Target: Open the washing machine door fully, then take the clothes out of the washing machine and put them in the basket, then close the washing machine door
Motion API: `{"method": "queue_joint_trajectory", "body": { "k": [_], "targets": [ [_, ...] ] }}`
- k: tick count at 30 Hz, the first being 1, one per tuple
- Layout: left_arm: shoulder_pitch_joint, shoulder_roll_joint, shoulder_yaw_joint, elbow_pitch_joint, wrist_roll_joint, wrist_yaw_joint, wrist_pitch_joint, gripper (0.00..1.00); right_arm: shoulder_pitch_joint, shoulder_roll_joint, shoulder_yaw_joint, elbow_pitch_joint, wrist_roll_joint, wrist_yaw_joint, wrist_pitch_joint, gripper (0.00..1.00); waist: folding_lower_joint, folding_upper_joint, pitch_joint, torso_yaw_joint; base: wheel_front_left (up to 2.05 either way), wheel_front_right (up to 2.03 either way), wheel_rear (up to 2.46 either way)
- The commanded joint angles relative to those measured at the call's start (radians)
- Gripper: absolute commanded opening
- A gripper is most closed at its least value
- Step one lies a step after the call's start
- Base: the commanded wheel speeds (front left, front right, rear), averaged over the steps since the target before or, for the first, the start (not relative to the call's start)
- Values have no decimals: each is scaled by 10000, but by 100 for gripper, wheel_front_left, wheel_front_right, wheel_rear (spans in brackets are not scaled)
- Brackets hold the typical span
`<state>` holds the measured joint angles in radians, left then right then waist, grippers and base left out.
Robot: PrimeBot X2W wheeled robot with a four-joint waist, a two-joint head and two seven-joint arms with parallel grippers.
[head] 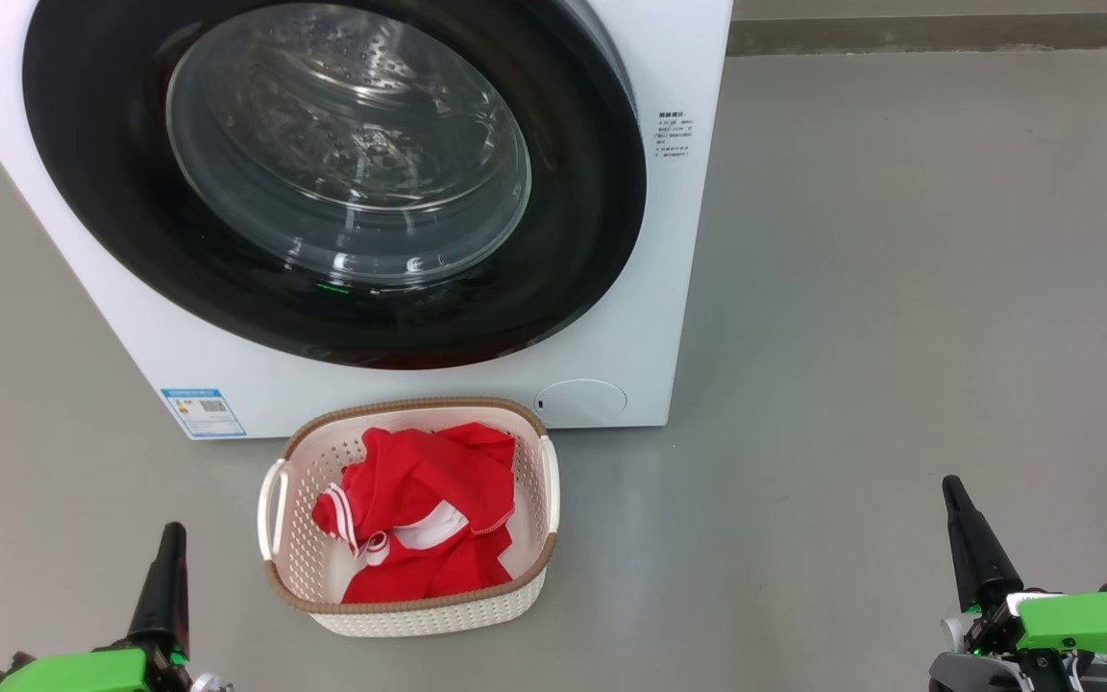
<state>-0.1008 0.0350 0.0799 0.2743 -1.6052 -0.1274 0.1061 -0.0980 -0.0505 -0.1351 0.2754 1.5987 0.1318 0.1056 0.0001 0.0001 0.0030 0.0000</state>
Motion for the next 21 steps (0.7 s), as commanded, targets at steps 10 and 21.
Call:
{"method": "queue_joint_trajectory", "body": {
  "k": [10, 21],
  "targets": [
    [-72, 152, 344, -294, -30, -33, 74, 0, -98, -8, 217, -307, 102, -11, 73, 0, 0, -1, 1, 0, 0, 0, 0],
    [-72, 152, 343, -294, -31, -33, 74, 0, -99, -6, 215, -307, 100, -11, 75, 0, 0, -1, 1, 0, 0, 0, 0]
  ]
}}
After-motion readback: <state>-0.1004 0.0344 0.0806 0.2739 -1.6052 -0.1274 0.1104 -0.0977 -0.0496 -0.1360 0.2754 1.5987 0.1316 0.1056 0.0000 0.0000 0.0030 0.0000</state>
